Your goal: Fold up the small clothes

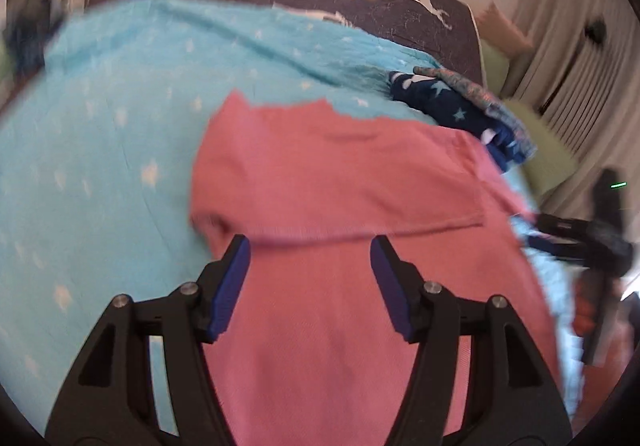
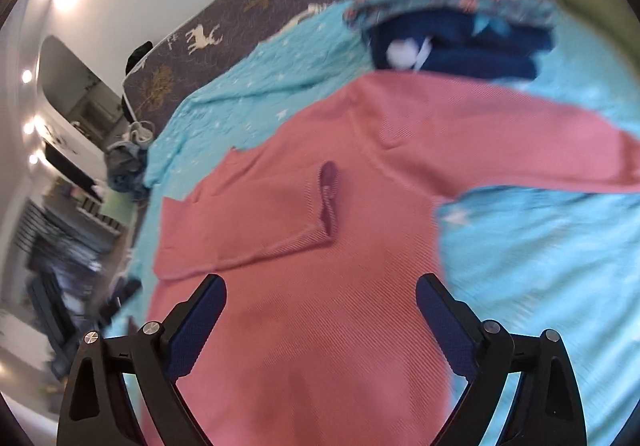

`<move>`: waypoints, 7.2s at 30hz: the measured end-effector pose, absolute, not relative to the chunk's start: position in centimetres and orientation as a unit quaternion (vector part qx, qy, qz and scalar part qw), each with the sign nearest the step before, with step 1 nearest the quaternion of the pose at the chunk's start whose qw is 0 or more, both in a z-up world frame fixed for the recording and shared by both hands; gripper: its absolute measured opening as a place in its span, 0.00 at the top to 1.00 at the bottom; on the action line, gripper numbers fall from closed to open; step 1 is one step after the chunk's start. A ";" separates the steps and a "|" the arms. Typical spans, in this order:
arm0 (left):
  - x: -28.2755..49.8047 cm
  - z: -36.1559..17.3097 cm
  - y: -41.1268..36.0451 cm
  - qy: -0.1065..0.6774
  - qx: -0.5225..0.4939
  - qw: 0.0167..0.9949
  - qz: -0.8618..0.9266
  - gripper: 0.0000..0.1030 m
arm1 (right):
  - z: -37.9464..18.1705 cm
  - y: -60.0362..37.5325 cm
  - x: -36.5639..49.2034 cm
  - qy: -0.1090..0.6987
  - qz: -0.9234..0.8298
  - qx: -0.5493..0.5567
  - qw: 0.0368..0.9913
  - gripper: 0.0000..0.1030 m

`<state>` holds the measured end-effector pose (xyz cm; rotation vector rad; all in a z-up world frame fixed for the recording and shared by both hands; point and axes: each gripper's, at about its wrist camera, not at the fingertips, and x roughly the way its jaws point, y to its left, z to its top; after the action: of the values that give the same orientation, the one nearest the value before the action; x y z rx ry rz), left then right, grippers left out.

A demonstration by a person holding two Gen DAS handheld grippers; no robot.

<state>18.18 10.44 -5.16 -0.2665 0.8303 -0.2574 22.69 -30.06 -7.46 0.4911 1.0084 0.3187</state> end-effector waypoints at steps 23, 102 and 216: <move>21.8 -9.1 11.8 0.406 -0.216 0.879 -0.126 0.39 | -6.2 -30.0 31.1 0.443 0.172 0.263 0.840 0.97; 26.8 -8.5 15.0 0.396 -0.165 0.903 -0.004 0.52 | -9.2 -38.2 27.0 0.569 0.026 0.265 0.778 0.92; 26.1 -8.9 6.8 0.396 -0.317 0.822 -0.257 0.25 | -4.1 -34.3 21.8 0.426 0.112 0.166 0.882 0.50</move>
<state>26.13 6.77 -8.92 -0.6752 0.8432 -0.5472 21.85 -34.34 -4.13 0.3453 0.8877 0.2324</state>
